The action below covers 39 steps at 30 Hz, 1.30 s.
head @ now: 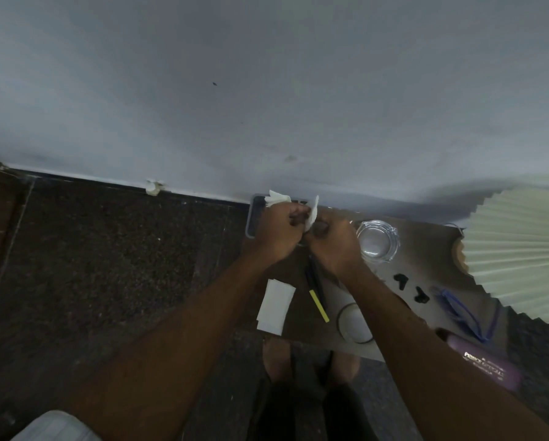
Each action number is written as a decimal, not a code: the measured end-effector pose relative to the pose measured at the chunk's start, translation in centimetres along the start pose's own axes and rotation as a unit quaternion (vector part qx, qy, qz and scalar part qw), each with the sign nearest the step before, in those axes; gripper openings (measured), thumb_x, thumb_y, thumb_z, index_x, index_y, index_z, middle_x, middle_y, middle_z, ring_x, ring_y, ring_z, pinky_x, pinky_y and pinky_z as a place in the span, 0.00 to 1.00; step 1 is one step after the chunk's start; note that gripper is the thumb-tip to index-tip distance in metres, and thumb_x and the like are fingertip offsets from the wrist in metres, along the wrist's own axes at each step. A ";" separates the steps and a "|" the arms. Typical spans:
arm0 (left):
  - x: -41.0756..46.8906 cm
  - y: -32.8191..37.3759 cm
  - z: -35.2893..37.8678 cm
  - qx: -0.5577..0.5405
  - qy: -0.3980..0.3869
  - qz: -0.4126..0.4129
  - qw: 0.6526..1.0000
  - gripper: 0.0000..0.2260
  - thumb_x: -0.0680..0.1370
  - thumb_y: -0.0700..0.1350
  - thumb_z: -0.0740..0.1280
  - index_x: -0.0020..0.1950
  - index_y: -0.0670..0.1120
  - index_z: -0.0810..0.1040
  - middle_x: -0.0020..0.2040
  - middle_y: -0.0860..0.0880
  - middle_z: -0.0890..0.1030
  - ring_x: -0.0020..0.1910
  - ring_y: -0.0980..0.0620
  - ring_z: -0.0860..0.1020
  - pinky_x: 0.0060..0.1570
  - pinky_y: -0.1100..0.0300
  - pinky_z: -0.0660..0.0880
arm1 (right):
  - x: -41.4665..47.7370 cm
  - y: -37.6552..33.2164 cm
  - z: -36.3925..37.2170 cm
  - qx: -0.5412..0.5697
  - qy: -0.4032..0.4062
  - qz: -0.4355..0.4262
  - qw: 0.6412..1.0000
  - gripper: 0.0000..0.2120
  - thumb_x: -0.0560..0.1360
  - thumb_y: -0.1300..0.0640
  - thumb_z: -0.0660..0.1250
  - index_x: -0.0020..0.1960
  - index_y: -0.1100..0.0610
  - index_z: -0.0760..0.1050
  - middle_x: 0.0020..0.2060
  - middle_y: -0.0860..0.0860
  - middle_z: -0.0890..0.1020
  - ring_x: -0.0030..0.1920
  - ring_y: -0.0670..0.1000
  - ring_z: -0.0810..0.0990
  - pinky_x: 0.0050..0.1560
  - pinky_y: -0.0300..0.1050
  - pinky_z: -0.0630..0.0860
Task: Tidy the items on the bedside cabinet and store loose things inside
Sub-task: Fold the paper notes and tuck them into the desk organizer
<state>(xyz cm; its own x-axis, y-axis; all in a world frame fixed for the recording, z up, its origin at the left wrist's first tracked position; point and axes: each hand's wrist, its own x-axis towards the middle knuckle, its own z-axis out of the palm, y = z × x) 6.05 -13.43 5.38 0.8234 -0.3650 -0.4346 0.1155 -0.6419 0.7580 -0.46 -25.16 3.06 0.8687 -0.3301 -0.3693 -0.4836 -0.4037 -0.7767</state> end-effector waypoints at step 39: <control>-11.7 -11.2 2.2 -0.047 0.055 -0.257 0.964 0.12 0.80 0.37 0.64 0.63 0.39 0.81 0.60 0.40 0.83 0.57 0.43 0.81 0.51 0.54 0.79 | -10.2 5.5 7.5 -0.144 -0.042 0.083 0.985 0.08 0.74 0.56 0.70 0.53 0.56 0.81 0.48 0.53 0.85 0.51 0.55 0.83 0.46 0.38 0.72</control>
<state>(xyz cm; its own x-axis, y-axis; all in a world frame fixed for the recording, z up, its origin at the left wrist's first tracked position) -6.06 -3.43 0.88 0.6966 0.0621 -0.7148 0.5701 -0.6528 0.4989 -11.16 -17.60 -1.32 0.7750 -0.3457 -0.5290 -0.6197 -0.5799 -0.5289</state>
